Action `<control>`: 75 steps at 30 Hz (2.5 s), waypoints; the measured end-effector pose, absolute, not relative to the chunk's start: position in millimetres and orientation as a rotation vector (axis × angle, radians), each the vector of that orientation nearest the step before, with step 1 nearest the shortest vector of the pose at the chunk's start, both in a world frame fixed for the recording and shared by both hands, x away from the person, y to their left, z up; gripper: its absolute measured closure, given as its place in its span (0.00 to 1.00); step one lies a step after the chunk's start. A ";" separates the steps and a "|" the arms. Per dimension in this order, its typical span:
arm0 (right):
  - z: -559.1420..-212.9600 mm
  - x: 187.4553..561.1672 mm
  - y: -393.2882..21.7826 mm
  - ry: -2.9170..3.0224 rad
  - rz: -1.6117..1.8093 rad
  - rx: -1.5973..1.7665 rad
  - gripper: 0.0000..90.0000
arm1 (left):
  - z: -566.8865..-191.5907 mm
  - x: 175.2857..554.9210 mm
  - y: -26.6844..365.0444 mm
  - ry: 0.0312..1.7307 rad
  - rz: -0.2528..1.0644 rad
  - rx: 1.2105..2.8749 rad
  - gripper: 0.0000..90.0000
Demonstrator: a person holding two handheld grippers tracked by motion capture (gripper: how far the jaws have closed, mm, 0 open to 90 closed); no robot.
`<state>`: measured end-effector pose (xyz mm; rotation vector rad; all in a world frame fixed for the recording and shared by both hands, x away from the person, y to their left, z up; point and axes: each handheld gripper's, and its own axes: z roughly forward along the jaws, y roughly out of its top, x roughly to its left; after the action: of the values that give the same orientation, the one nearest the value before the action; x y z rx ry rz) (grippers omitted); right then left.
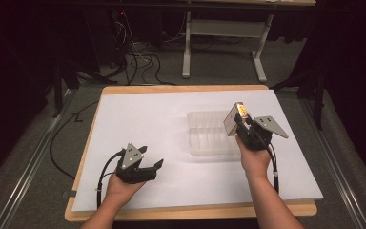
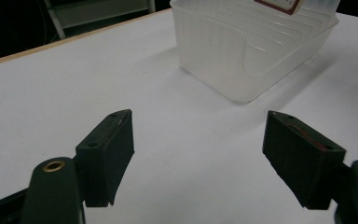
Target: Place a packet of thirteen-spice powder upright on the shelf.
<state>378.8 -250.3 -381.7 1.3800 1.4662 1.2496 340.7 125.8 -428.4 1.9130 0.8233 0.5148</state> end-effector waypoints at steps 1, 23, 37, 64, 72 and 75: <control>-382.0 379.0 -250.4 1.465 1.246 1.381 0.76 | -428.4 340.6 125.8 0.823 0.515 1.913 0.28; -396.1 387.3 -242.6 1.444 1.164 1.427 0.76 | -430.2 339.2 123.3 0.813 0.510 1.932 0.29; -410.2 396.4 -235.9 1.448 1.131 1.440 0.75 | -431.2 339.4 123.2 0.811 0.503 1.940 0.29; -408.0 389.3 -236.5 1.659 1.160 1.356 0.37 | -433.5 342.8 124.3 0.824 0.496 1.941 0.29; -402.9 365.5 -254.4 1.735 1.242 1.292 0.25 | -433.7 344.9 122.4 0.834 0.460 1.926 0.29; -402.8 353.9 -263.2 1.755 1.248 1.270 0.23 | -434.0 345.4 121.9 0.839 0.454 1.920 0.29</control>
<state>353.9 -263.2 -402.8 1.2699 1.7546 1.2480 345.4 121.9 -434.0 1.9205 0.8386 0.4544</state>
